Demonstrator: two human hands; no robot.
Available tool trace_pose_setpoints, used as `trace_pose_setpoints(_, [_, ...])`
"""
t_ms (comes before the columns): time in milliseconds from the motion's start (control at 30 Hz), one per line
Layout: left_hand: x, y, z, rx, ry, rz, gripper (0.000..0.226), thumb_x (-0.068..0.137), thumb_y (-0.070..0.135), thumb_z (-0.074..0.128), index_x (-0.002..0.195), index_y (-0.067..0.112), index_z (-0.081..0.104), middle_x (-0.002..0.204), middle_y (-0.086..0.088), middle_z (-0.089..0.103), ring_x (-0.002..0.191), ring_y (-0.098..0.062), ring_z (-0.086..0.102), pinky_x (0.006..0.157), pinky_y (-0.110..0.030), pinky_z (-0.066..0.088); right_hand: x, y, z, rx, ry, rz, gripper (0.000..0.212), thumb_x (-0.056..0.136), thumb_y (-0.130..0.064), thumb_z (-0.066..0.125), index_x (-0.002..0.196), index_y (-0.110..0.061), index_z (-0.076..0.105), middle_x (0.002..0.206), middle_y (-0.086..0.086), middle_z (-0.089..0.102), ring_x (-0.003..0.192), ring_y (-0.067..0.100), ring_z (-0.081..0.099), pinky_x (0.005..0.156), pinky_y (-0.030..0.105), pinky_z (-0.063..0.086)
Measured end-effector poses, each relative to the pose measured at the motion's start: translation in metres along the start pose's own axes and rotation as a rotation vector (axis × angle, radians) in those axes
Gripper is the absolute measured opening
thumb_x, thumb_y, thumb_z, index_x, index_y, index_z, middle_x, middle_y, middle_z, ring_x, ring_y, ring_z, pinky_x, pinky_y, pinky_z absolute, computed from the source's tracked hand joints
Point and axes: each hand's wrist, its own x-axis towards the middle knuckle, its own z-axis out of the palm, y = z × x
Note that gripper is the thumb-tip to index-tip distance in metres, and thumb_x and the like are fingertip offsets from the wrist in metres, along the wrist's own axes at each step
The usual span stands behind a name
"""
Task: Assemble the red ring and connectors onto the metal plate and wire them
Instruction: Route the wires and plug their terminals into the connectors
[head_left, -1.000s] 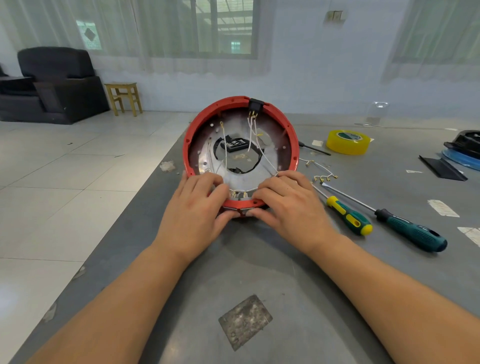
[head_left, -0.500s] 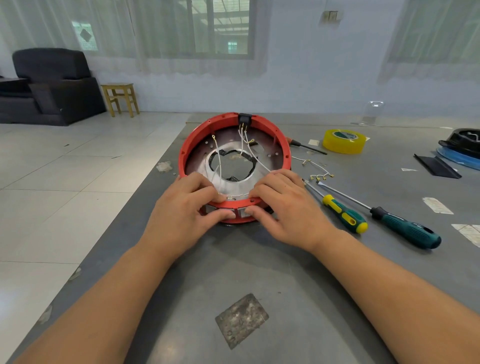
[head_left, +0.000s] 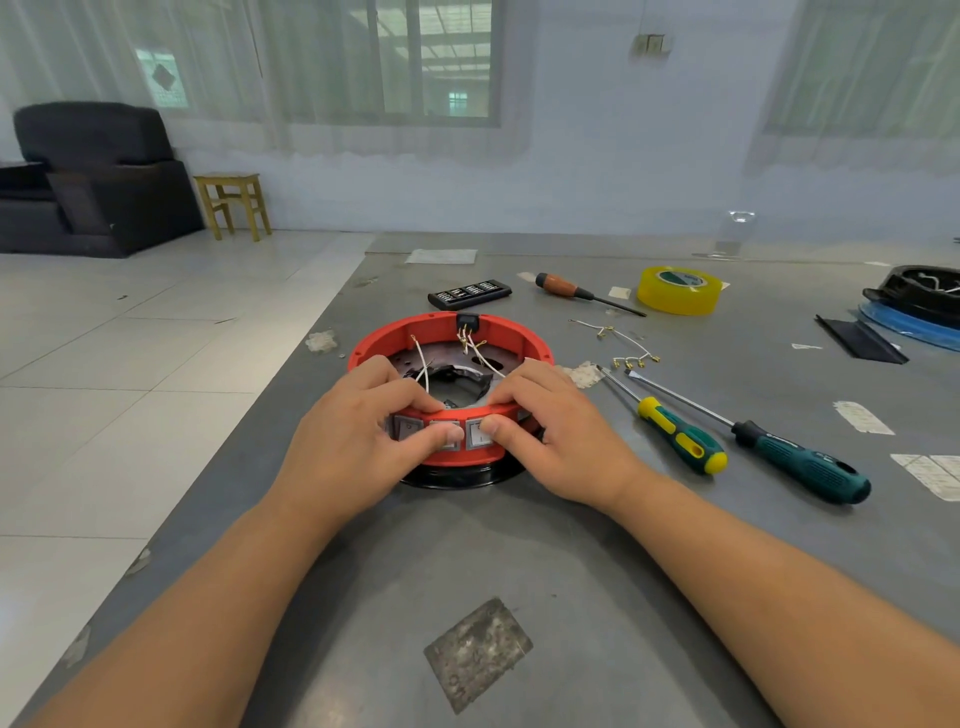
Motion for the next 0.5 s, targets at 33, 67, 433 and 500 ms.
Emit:
trace_pose_setpoints(33, [0.000, 0.001, 0.000, 0.017, -0.012, 0.002, 0.038, 0.075, 0.067, 0.068, 0.092, 0.035, 0.077, 0.093, 0.012, 0.058, 0.090, -0.011, 0.060, 0.072, -0.042, 0.054, 0.000, 0.000, -0.002, -0.009, -0.014, 0.003, 0.017, 0.099, -0.030, 0.065, 0.105, -0.014, 0.069, 0.102, -0.001, 0.062, 0.100, 0.016, 0.055, 0.092, 0.033, 0.044])
trace_pose_setpoints(67, [0.000, 0.002, 0.000, 0.046, -0.019, 0.013, 0.034, 0.078, 0.064, 0.068, 0.092, 0.034, 0.076, 0.095, 0.013, 0.058, 0.091, -0.011, 0.059, 0.073, -0.041, 0.054, 0.000, -0.001, -0.004, -0.021, -0.030, 0.005, 0.019, 0.100, -0.031, 0.065, 0.107, -0.015, 0.070, 0.103, -0.002, 0.062, 0.102, 0.015, 0.056, 0.093, 0.034, 0.045])
trace_pose_setpoints(433, [-0.007, 0.030, 0.044, 0.313, 0.095, 0.173, 0.029, 0.096, 0.043, 0.062, 0.112, 0.024, 0.077, 0.110, 0.004, 0.071, 0.109, -0.024, 0.067, 0.115, -0.052, 0.040, 0.042, 0.050, -0.039, 0.025, 0.357, 0.591, 0.010, 0.098, -0.031, 0.061, 0.097, -0.032, 0.070, 0.098, -0.012, 0.070, 0.091, 0.005, 0.063, 0.079, 0.023, 0.046])
trace_pose_setpoints(500, [-0.004, 0.030, 0.050, 0.399, 0.097, 0.174, 0.030, 0.098, 0.046, 0.058, 0.112, 0.027, 0.077, 0.104, 0.004, 0.072, 0.102, -0.026, 0.069, 0.101, -0.048, 0.048, 0.057, 0.082, -0.046, -0.126, 0.166, 0.699, 0.011, 0.097, -0.026, 0.060, 0.097, -0.028, 0.071, 0.100, -0.005, 0.071, 0.085, 0.009, 0.062, 0.074, 0.023, 0.045])
